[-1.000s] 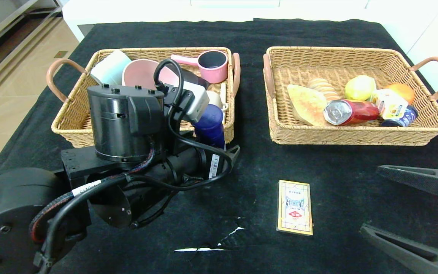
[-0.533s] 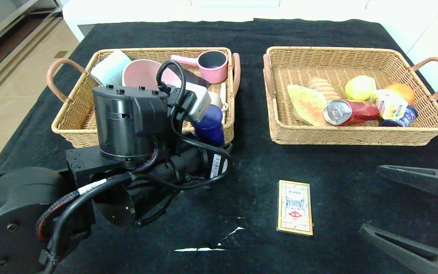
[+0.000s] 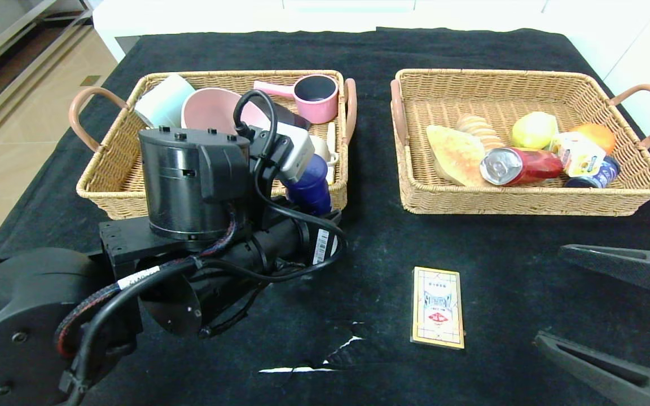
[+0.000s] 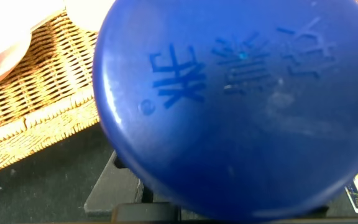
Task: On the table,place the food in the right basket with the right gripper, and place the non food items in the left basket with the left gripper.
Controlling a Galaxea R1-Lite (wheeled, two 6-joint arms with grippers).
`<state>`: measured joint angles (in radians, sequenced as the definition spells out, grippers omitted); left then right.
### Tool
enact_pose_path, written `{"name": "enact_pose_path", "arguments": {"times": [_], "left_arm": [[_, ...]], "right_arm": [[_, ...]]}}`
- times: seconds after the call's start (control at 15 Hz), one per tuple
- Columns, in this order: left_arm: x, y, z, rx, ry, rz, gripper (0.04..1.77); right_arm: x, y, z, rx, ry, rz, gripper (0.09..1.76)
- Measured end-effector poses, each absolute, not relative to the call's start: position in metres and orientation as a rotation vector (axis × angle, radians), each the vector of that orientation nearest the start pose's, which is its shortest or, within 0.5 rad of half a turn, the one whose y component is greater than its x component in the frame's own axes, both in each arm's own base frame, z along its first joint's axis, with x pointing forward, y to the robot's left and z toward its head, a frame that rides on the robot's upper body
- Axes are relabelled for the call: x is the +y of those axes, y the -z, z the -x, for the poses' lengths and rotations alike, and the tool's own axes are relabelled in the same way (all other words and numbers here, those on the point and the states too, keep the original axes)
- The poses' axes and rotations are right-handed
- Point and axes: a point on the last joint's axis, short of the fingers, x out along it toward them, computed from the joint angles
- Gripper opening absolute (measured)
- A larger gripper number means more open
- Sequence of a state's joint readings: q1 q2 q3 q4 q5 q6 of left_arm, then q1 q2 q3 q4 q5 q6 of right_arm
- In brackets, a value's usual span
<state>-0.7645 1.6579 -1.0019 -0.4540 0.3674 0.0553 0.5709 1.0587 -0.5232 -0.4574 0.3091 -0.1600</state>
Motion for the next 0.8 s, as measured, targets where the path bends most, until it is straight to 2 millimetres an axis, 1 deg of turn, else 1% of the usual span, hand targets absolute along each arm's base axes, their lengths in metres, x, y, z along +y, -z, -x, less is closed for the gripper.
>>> {"name": "enact_pose_path", "arguments": {"times": [0.2, 0.47, 0.67, 0.8], "left_arm": [[-0.209, -0.235, -0.226, 0.157, 0.408, -0.163, 0.83], [-0.221, -0.248, -0.204, 0.138, 0.479, -0.171, 0.83], [-0.230, -0.255, -0.189, 0.112, 0.546, -0.158, 0.83], [-0.237, -0.256, -0.185, 0.104, 0.578, -0.151, 0.83]], "right_arm": [[0.082, -0.231, -0.115, -0.003, -0.883, 0.158, 1.71], [0.074, -0.241, -0.107, -0.020, -0.868, 0.154, 1.71], [0.064, -0.254, -0.101, -0.022, -0.816, 0.148, 1.71], [0.056, -0.264, -0.100, -0.050, -0.764, 0.142, 1.71]]}}
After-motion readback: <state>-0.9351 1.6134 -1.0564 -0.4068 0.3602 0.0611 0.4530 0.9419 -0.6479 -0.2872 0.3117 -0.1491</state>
